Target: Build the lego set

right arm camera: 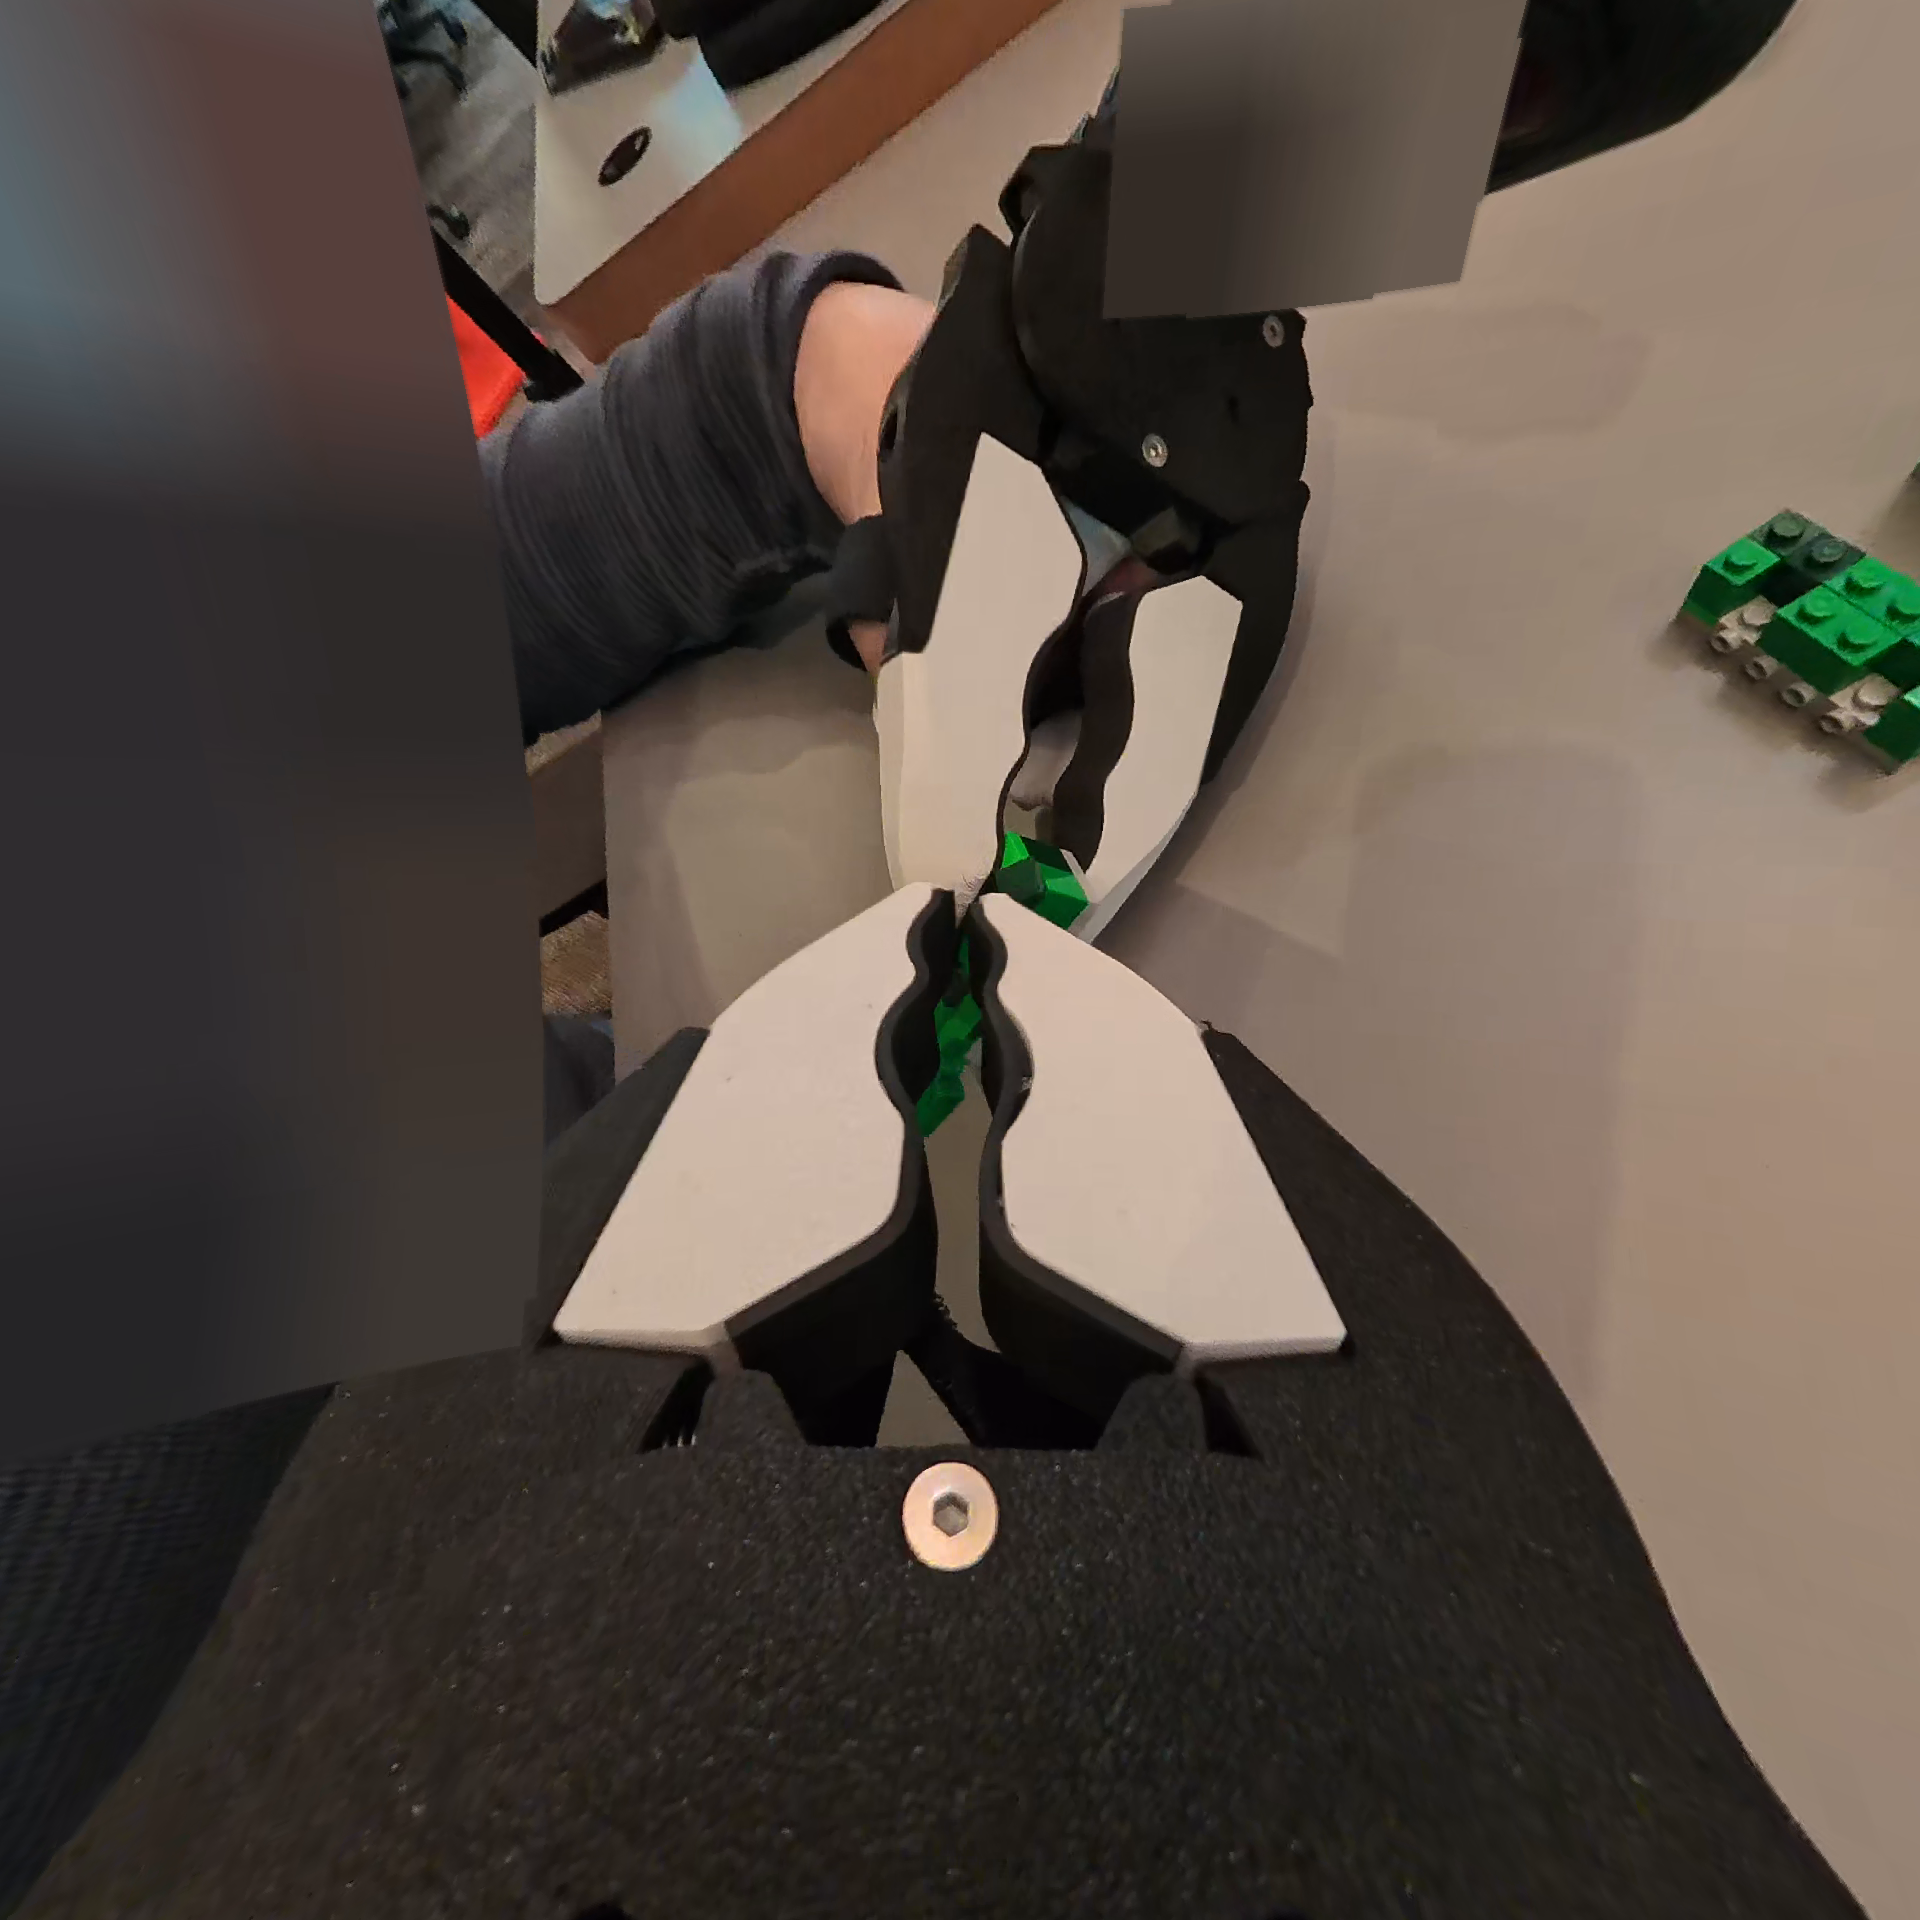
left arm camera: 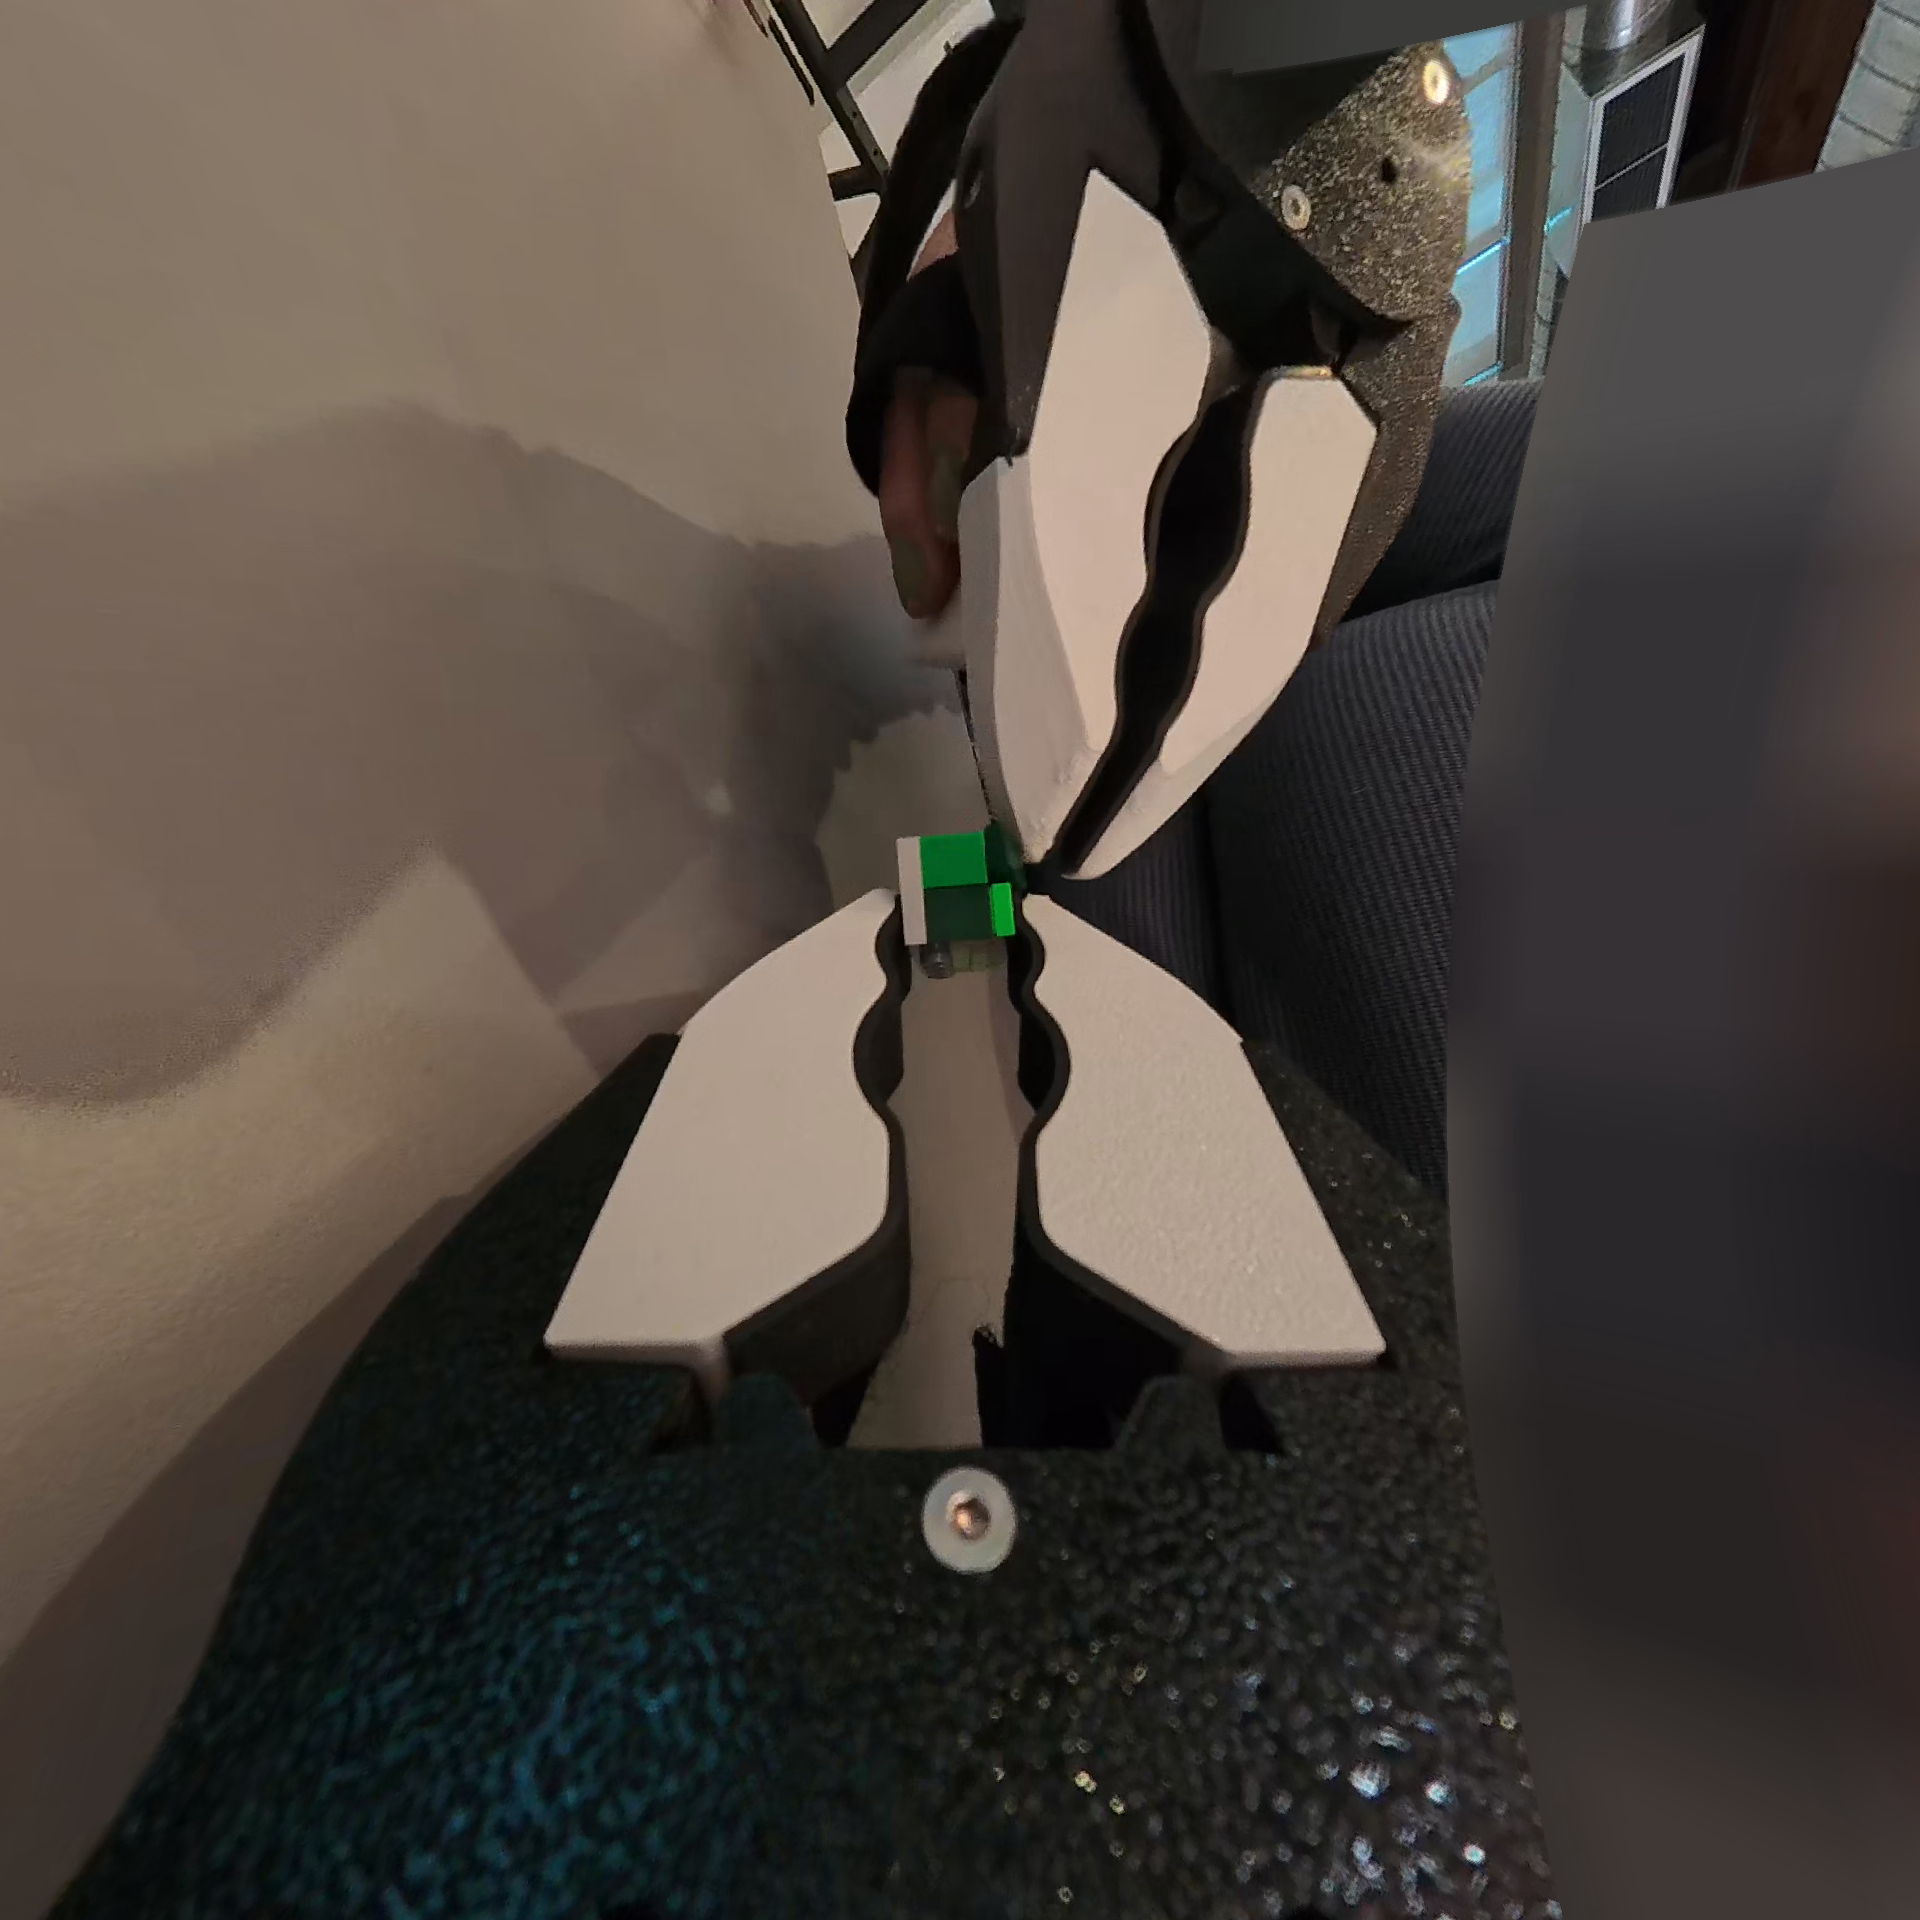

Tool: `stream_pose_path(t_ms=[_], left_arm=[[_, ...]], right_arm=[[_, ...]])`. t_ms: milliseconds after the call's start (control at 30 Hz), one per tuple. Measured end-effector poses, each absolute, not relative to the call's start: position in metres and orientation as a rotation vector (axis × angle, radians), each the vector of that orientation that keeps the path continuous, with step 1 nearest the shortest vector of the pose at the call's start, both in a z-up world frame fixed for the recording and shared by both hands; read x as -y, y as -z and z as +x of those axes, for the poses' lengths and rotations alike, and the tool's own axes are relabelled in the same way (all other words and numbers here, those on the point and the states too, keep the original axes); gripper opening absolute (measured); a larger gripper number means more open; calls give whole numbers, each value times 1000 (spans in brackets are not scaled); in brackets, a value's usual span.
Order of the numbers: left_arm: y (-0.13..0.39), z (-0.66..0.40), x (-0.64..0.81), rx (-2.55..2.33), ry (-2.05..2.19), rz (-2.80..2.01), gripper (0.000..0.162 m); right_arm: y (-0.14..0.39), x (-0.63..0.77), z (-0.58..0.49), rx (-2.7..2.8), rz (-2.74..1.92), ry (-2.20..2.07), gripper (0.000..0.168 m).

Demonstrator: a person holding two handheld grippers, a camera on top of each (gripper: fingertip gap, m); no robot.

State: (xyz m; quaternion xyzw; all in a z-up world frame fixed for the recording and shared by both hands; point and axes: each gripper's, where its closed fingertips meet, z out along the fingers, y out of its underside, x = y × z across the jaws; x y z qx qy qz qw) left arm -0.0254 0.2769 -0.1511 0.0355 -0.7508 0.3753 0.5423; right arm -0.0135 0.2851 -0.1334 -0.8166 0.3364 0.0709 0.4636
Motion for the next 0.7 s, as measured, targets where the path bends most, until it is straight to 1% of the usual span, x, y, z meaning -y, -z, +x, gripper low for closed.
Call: stream_pose_path(t_ms=[133,267,467,600,700], left_arm=[[151,-26,-277,1783,-892,79,17],[151,-28,-278,1787,-894,59,17],[152,-32,-278,1800,-884,30,17],[151,-32,-278,1796,-888,30,17],[151,-32,-278,1799,-884,29,17]], right_arm=[[129,-284,-10,-787,-2031,-119,3],[127,-275,3,-839,-1986,-66,15],[140,-280,-4,-953,-1908,-333,22],[141,-282,-5,-977,-1843,-439,22],[141,-283,-7,-979,-1811,-490,17]])
